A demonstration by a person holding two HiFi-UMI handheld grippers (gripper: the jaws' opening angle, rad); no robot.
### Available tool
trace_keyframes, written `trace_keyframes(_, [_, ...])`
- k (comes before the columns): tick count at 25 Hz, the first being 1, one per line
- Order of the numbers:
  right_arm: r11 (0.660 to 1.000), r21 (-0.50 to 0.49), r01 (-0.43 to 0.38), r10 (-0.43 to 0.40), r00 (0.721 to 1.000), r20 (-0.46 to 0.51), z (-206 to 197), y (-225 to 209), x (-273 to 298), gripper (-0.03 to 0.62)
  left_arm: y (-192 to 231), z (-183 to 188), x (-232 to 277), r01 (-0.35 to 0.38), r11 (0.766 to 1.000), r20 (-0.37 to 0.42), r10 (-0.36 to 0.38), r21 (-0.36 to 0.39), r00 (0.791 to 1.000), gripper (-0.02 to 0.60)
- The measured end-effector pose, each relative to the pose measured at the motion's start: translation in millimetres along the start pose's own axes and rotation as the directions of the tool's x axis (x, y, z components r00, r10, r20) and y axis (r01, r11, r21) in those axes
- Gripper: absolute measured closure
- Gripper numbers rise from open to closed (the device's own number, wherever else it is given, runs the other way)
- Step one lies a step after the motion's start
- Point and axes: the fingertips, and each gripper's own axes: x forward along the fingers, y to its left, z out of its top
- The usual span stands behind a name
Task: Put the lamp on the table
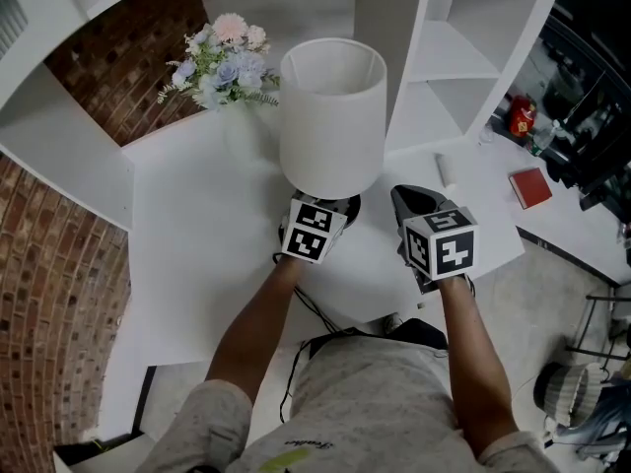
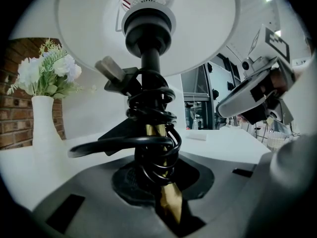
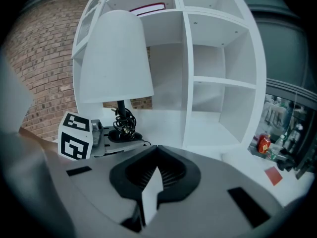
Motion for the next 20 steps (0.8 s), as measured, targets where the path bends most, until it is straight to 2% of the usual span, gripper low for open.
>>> trace_keyframes(8, [1.0, 0.006, -0.009, 0.009, 1.0, 0.001, -3.6, 0.6, -2.7, 0.589, 0.9, -3.7, 3.9, -0.001, 1.0, -0.006, 0.001, -0.016, 1.0, 0.486])
trace_keyframes(13, [1.0, 0.008, -0.008, 0.008, 1.0, -0.006, -6.3, 0.6, -8.2, 0.589, 0.2, -5.2, 2.2, 0.002, 0.999, -0.04, -0.004, -0.045, 0.999, 0.469])
trace_keyframes(17, [1.0, 0.013, -0.01, 0.01, 1.0, -0.008, -7.5, 1.2, -14.2, 0.589, -4.6, -3.3, 0.0, 0.016, 0.997, -0.047, -0.02, -0.076, 0.999, 0.412])
trace_keyframes(20, [1.0, 0.018, -0.014, 0.014, 1.0, -0.009, -10.1, 3.1, -17.6, 0.589, -6.4, -3.2, -0.9, 0.016, 0.996, -0.053, -0.021, -0.085, 0.998, 0.394])
